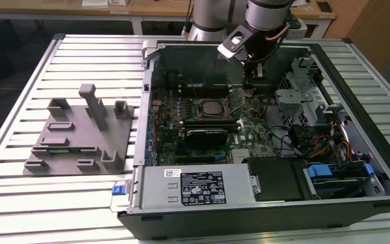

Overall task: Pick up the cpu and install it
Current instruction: 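Close the cpu cover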

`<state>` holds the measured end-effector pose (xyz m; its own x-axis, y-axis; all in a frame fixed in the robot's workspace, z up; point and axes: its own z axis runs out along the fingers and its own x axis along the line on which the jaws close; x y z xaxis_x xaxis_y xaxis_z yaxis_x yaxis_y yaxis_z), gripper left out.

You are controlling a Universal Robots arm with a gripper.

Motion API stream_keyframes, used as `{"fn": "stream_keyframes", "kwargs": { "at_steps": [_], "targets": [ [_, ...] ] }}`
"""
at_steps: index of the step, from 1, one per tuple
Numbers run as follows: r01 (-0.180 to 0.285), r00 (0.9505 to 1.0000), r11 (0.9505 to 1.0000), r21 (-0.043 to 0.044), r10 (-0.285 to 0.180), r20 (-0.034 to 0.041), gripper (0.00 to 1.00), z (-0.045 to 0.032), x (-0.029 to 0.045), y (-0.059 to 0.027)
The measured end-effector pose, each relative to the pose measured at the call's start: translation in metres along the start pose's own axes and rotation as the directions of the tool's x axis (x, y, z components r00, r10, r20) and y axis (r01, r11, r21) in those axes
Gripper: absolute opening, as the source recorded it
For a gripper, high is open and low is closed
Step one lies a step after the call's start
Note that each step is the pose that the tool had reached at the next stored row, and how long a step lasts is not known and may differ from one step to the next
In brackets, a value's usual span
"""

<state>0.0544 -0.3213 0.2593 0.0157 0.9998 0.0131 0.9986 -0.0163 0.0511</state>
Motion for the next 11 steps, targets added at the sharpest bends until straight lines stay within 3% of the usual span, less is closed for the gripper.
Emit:
{"fn": "stream_keyframes", "kwargs": {
  "at_steps": [7, 11],
  "targets": [
    [0.0, 1.0, 1.0, 0.001, 0.0, -0.0001, 0.11, 0.001, 0.0003, 0.0086],
    [0.0, 1.0, 1.0, 0.001, 0.0, 0.0, 0.11, 0.0061, -0.0001, 0.0105]
  ]
}}
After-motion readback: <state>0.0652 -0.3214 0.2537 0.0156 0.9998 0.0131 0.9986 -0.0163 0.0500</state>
